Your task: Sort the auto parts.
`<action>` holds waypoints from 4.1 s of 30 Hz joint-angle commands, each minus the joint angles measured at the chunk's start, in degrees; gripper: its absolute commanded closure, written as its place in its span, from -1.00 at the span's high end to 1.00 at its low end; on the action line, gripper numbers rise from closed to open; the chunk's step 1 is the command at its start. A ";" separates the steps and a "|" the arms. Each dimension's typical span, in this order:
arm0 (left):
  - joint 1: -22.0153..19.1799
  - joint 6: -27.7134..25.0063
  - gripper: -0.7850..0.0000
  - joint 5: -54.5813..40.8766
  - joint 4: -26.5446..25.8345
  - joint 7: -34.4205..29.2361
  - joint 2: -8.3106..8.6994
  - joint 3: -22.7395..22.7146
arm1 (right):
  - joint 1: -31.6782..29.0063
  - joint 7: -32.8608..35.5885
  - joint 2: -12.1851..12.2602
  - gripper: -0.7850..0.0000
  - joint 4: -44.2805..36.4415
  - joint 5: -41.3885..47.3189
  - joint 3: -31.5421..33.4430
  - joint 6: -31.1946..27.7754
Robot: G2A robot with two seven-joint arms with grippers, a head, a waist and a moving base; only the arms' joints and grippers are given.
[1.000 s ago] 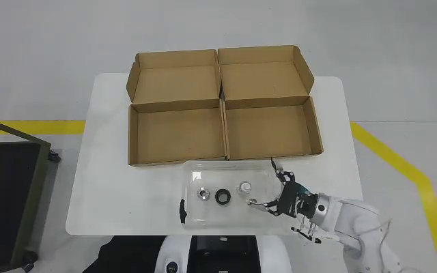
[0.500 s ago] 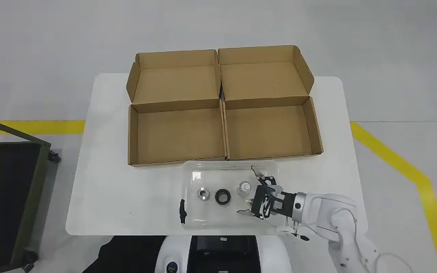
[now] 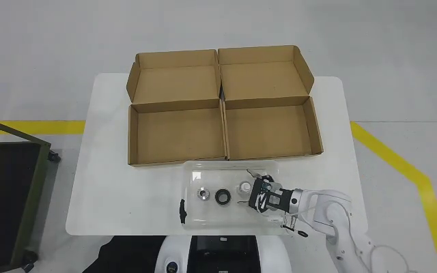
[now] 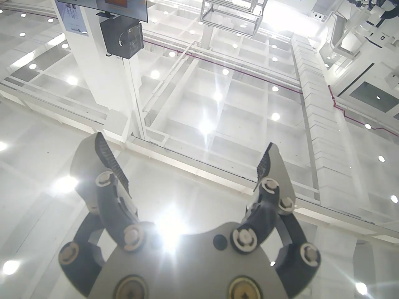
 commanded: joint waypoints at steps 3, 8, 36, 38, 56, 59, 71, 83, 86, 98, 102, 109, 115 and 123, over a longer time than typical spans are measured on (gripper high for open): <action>0.00 0.00 1.00 0.00 0.00 0.00 0.00 0.00 | 0.74 0.53 0.16 -0.39 0.84 0.30 -0.85 -0.15; 0.00 0.00 1.00 0.00 0.00 0.00 0.00 0.00 | 1.13 1.00 0.50 -1.00 0.26 0.94 -0.86 0.12; 0.00 0.00 1.00 0.00 0.00 0.00 0.00 0.00 | 0.15 -13.56 1.87 -1.00 -8.50 29.76 3.43 2.64; 0.00 0.00 1.00 0.00 0.00 0.00 0.00 0.00 | 1.17 -14.11 1.87 -1.00 -8.67 32.11 3.74 3.50; 0.00 0.00 1.00 0.00 0.00 0.00 0.00 0.00 | 5.51 -16.23 1.91 -1.00 -6.39 47.28 3.05 5.58; 0.00 0.00 1.00 0.00 0.00 0.00 0.00 0.00 | 5.97 -16.67 1.88 -1.00 -6.15 48.23 2.95 5.76; 0.00 0.00 1.00 0.00 0.00 0.00 0.00 0.00 | 6.46 -19.70 1.55 -1.00 -5.24 42.64 2.55 7.84; 0.00 0.00 1.00 0.00 0.00 0.00 0.00 0.00 | 8.20 -16.60 0.98 -1.00 -1.04 25.37 -1.04 21.59; 0.00 0.00 1.00 0.00 0.00 0.00 0.00 0.00 | 9.74 -14.55 0.85 -1.00 0.75 22.07 -2.03 24.41; 0.00 0.00 1.00 0.00 0.00 0.00 0.00 0.00 | 18.24 -8.86 -0.28 -1.00 13.27 17.88 -7.72 30.00; 0.00 0.00 1.00 0.00 0.00 0.00 0.00 0.00 | 20.56 -6.22 -0.59 -1.00 15.31 14.65 -9.75 31.08; 0.00 0.00 1.00 0.00 0.00 0.00 0.00 0.00 | 23.21 -2.45 -1.22 -1.00 17.87 11.75 -13.11 31.84; 0.00 0.00 1.00 0.00 0.00 0.00 0.00 0.00 | 25.21 0.51 -1.64 -0.65 20.41 12.88 -14.83 29.80; 0.00 0.00 1.00 0.00 0.00 0.00 0.00 0.00 | 26.25 1.14 -1.92 1.00 22.03 13.95 -15.09 29.72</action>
